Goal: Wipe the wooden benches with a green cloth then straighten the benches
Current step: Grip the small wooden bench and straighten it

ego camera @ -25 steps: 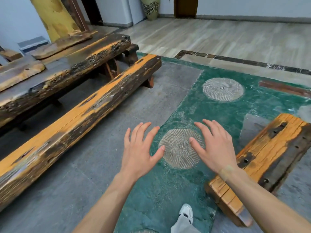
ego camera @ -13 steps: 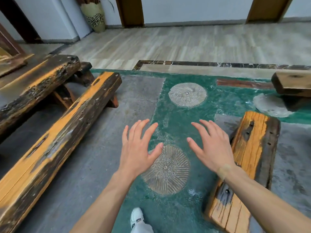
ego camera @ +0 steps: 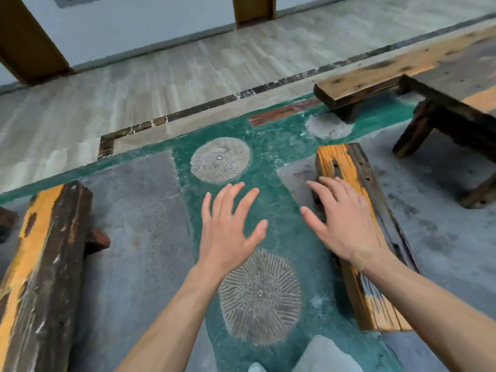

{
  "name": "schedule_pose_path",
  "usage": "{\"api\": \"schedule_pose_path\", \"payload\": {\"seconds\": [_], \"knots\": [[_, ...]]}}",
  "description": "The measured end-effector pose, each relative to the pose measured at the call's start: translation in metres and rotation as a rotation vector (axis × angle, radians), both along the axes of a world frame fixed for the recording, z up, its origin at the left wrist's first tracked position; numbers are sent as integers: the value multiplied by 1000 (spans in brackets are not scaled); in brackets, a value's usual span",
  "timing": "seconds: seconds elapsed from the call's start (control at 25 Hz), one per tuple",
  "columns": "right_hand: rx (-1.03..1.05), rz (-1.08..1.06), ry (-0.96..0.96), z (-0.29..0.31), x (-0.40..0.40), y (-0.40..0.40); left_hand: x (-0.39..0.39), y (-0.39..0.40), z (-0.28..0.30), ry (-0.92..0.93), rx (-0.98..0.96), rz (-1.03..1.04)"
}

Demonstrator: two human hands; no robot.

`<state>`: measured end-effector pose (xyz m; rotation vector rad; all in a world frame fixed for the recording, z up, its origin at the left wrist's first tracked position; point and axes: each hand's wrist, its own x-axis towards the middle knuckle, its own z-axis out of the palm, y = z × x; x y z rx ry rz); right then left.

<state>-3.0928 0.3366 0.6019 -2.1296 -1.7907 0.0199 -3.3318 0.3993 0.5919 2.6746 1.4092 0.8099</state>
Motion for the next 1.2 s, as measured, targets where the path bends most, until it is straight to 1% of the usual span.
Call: {"api": "schedule_pose_path", "payload": {"seconds": [0.08, 0.16, 0.36, 0.56, 0.68, 0.8, 1.0, 1.12, 1.2], "knots": [[-13, -115, 1, -6, 12, 3, 20, 32, -5, 1, -11, -112], [-4, -245, 7, -11, 35, 6, 56, 62, -11, 6, -15, -234], [-33, -519, 57, -29, 92, -7, 150, 99, -20, 81, -32, -524], [-47, -816, 92, -40, 117, -45, 236, 108, -31, 134, -38, -818], [-52, -993, 117, -47, 114, -73, 274, 100, -36, 144, -37, -979], [13, -1179, 120, -57, 103, -87, 308, 96, -49, 175, -21, -1153], [33, -1391, 85, -97, 84, -86, 355, 99, -95, 196, -8, -1390], [-4, -1456, 84, -148, 81, -79, 372, 103, -147, 183, 1, -1481], [-20, -1473, 76, -196, 83, -76, 381, 104, -197, 169, 0, -1523]]}}
